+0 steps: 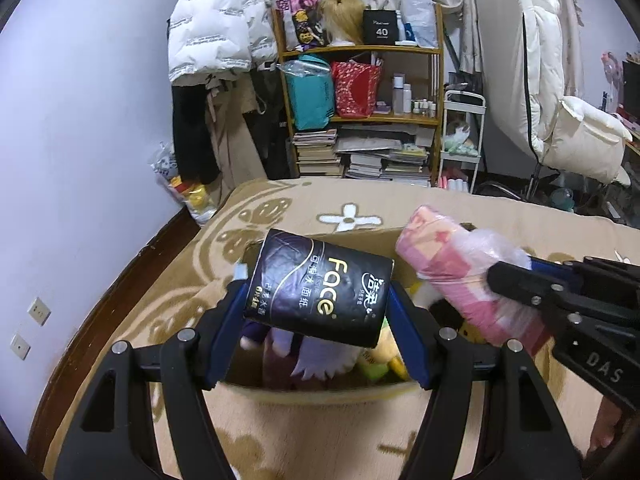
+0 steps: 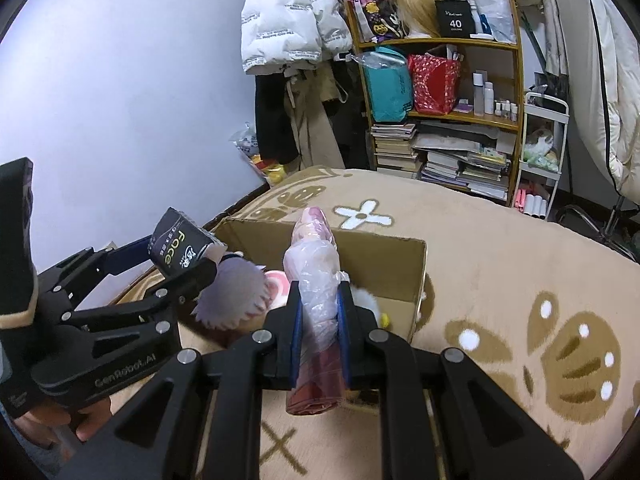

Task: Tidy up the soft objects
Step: 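Lift both items and carry them over the box, then open both tools to drop the pouch and tissue pack into the box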

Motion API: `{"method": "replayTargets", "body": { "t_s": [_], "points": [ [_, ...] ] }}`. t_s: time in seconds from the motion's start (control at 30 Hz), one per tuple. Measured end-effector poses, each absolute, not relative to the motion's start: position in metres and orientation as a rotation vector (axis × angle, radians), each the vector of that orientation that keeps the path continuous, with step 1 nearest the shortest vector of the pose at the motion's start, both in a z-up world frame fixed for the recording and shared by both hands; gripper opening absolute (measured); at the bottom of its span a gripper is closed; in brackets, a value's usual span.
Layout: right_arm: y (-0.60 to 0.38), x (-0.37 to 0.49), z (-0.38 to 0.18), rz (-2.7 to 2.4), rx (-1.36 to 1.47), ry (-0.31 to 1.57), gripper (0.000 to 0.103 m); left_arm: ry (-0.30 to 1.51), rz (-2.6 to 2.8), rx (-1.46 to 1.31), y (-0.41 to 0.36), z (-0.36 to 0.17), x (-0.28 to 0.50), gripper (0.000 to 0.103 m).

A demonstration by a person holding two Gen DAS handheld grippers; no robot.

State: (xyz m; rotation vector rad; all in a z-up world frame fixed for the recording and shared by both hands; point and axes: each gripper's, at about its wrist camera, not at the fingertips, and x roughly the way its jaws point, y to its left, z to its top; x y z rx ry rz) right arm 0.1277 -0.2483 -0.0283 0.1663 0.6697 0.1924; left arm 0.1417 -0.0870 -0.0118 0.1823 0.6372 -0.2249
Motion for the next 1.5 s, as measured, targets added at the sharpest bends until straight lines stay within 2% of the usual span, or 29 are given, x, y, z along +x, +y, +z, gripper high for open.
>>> {"method": "replayTargets", "body": {
  "t_s": [0.83, 0.9, 0.93, 1.03, 1.2, 1.33, 1.5],
  "points": [
    [-0.26, 0.166, -0.052, 0.193, 0.202, 0.719, 0.017, 0.676, -0.321, 0.149, -0.106, -0.033, 0.169, 0.069],
    [-0.261, 0.166, -0.052, 0.192, 0.209, 0.722, 0.019, 0.686, -0.326, 0.145, -0.106, -0.035, 0.171, 0.073],
    [-0.262, 0.166, -0.052, 0.191, 0.21, 0.724, 0.022, 0.689, -0.332, 0.146, -0.106, -0.036, 0.171, 0.079],
    [-0.265, 0.165, -0.05, 0.186, 0.21, 0.728, 0.022, 0.692, -0.327, 0.166, -0.108, -0.039, 0.171, 0.095],
    [-0.273, 0.159, -0.042, 0.178, 0.245, 0.705, 0.037, 0.694, -0.292, 0.134, -0.1, -0.038, 0.168, 0.096],
    [-0.278, 0.153, -0.036, 0.167, 0.258, 0.697, 0.057, 0.697, -0.262, 0.143, -0.093, -0.034, 0.165, 0.099],
    [-0.278, 0.143, -0.028, 0.174, 0.265, 0.686, 0.076, 0.698, -0.213, 0.139, -0.08, -0.027, 0.159, 0.101]
  ]
}}
